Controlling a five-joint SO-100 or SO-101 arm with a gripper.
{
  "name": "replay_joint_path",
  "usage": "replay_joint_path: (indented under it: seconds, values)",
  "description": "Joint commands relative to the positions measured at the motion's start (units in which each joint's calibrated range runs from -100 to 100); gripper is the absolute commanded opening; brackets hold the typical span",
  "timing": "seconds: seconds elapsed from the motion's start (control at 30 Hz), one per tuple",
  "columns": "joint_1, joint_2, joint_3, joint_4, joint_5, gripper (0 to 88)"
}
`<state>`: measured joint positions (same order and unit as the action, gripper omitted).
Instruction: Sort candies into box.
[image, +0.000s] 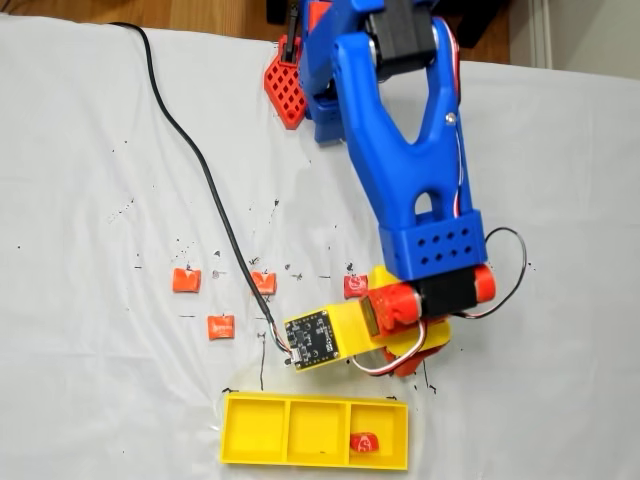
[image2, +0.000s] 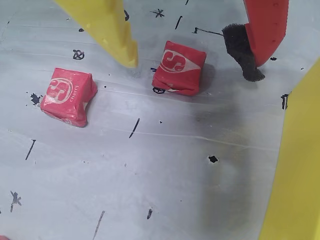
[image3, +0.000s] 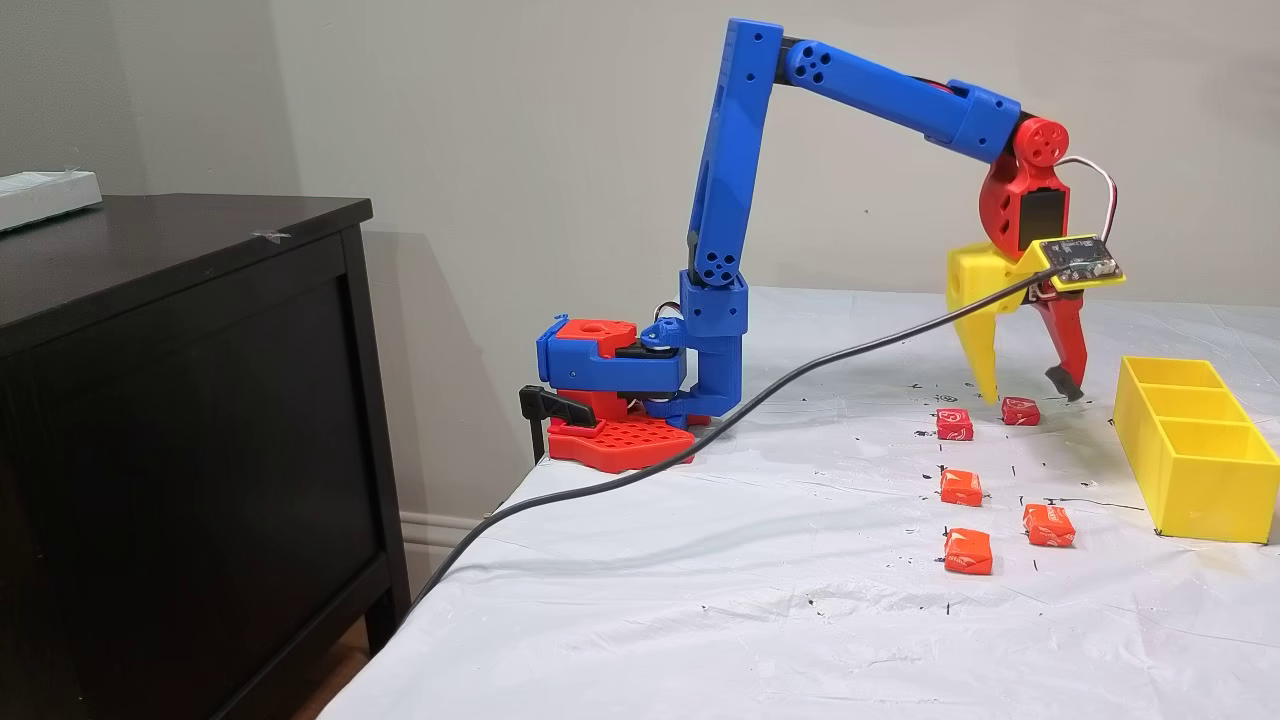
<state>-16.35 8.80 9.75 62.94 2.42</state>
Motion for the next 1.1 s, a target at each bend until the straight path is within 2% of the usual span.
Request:
replay_joint_path:
  seconds: [0.0,0.4,0.63,1.07]
  values:
    - [-0.68,-0.06,-0.6,-0.6,-0.34,26.3]
    - [-1.41,3.5,-0.6,-2.23,-0.63,24.4]
    - [-1.68,2.74,-0.69,-1.99,-0.73,5.3]
    - [3.03,-13.8,-5.52,-0.6,-0.59,0.2]
